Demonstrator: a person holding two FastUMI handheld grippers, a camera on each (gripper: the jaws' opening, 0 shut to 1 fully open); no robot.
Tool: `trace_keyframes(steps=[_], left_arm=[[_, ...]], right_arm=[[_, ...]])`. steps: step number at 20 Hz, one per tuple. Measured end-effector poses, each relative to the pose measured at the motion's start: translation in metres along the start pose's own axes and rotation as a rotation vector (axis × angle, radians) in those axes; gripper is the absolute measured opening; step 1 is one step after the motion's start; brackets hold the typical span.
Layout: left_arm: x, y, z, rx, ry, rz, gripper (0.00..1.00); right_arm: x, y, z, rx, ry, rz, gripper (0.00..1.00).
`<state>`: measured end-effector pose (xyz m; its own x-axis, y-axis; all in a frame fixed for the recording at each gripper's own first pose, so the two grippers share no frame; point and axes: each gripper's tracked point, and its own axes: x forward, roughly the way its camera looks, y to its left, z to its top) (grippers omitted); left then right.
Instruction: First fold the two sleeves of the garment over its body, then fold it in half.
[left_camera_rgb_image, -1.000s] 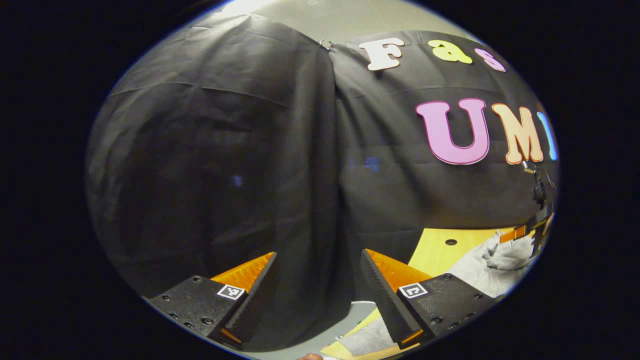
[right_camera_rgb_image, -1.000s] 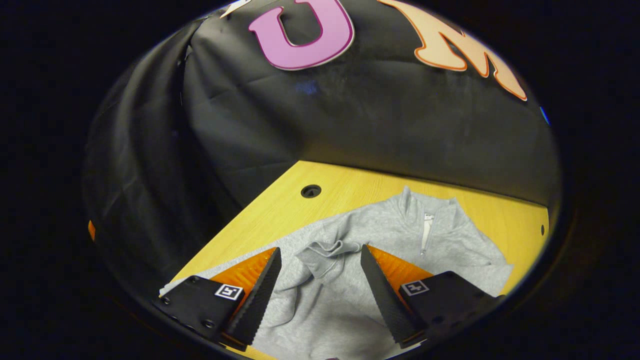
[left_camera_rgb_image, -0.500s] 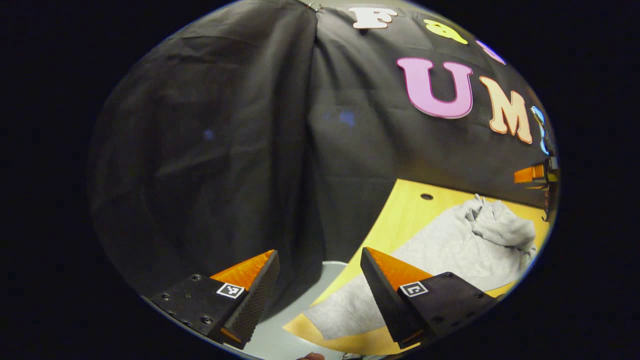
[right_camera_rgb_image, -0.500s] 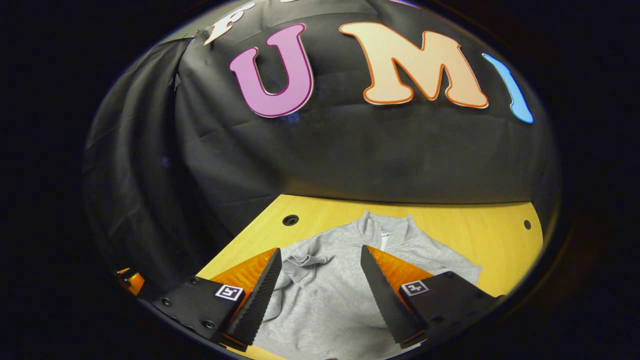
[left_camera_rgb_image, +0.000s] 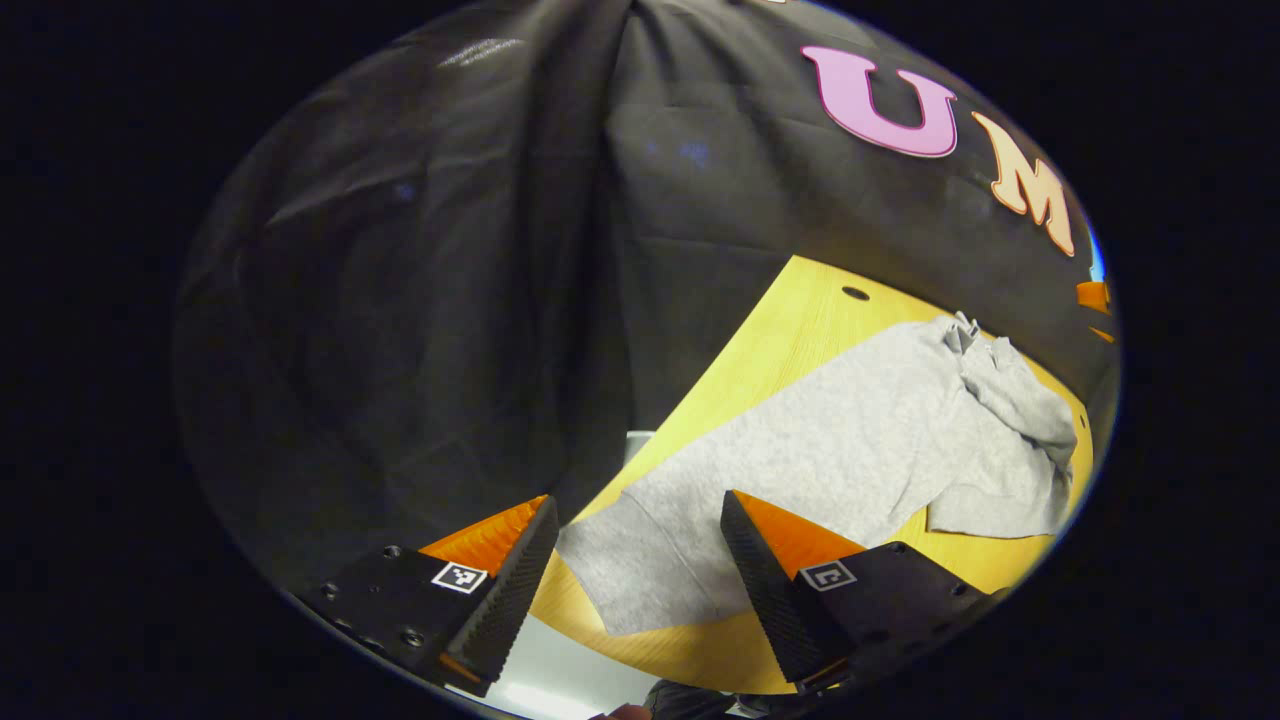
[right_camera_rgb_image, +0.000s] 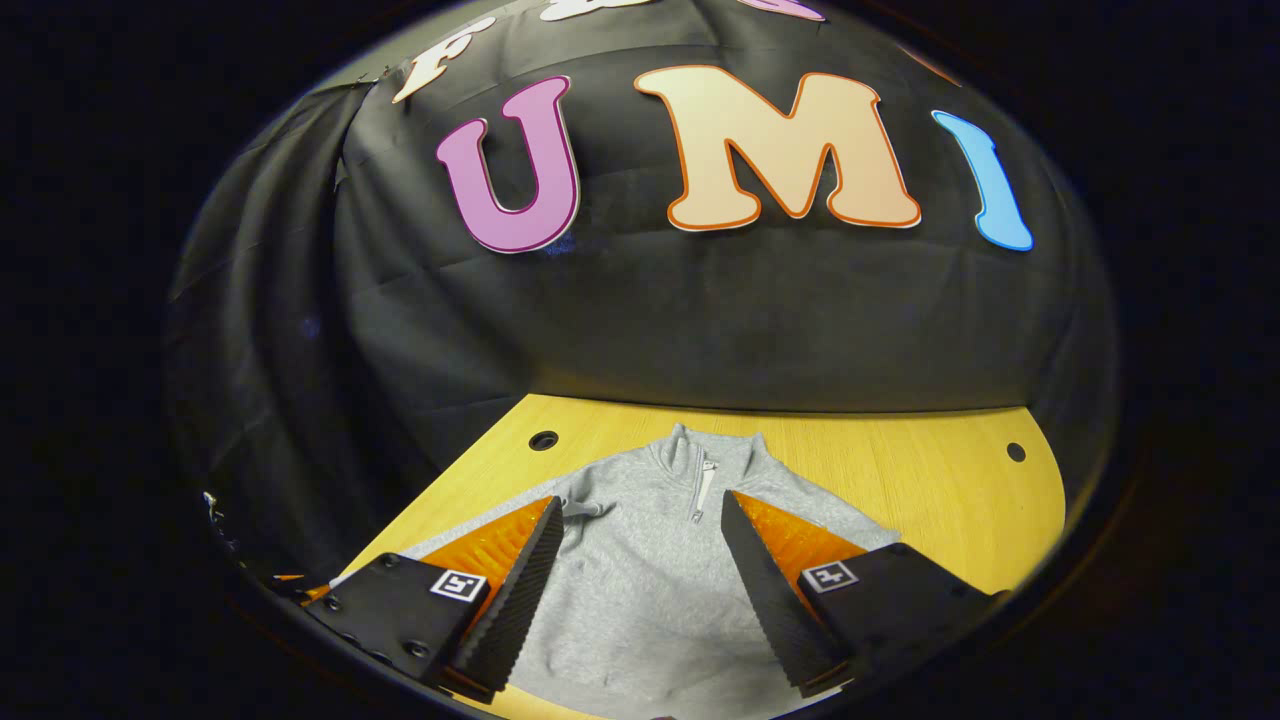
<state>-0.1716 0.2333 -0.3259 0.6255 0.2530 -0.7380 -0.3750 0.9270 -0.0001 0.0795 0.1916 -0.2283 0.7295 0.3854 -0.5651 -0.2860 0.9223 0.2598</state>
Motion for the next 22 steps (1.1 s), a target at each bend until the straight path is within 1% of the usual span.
trace_keyframes(steps=[4, 6, 8, 11, 13, 14, 15, 16, 18, 20, 22], left_arm=[[0.01, -0.001, -0.019, 0.002, 0.046, 0.022, 0.96], [0.008, 0.0, -0.025, -0.002, 0.075, 0.03, 0.98], [0.012, -0.001, -0.025, 0.006, 0.063, 0.033, 0.99], [0.009, -0.002, -0.025, -0.003, 0.068, 0.03, 0.98], [0.008, 0.001, -0.021, 0.0, 0.059, 0.016, 0.86], [0.005, -0.003, -0.017, 0.013, 0.047, 0.002, 0.68], [0.01, -0.019, -0.022, 0.025, 0.037, -0.013, 0.52], [0.012, -0.031, -0.024, 0.03, 0.02, -0.009, 0.37], [0.018, -0.035, -0.023, 0.054, -0.02, 0.051, 0.05], [0.014, -0.034, -0.024, 0.107, 0.003, 0.091, 0.0], [0.012, -0.041, -0.022, 0.089, 0.034, 0.088, 0.0]], right_arm=[[-0.009, -0.009, 0.001, -0.019, -0.002, -0.003, 0.98], [-0.015, -0.015, 0.003, -0.029, -0.007, -0.007, 0.98], [-0.021, -0.02, 0.005, -0.032, -0.013, -0.008, 0.98], [-0.03, -0.029, 0.006, -0.024, -0.021, -0.009, 0.98], [-0.039, -0.037, 0.006, -0.014, -0.03, -0.008, 0.98], [-0.043, -0.042, 0.007, -0.012, -0.036, -0.01, 0.98], [-0.046, -0.047, 0.007, -0.01, -0.041, -0.011, 0.98], [-0.051, -0.052, 0.006, -0.008, -0.043, -0.012, 0.98], [-0.058, -0.063, 0.003, -0.002, -0.042, -0.014, 0.98], [-0.068, -0.075, -0.001, -0.006, -0.037, -0.02, 0.98], [-0.08, -0.09, -0.004, -0.008, -0.035, -0.024, 0.98]])
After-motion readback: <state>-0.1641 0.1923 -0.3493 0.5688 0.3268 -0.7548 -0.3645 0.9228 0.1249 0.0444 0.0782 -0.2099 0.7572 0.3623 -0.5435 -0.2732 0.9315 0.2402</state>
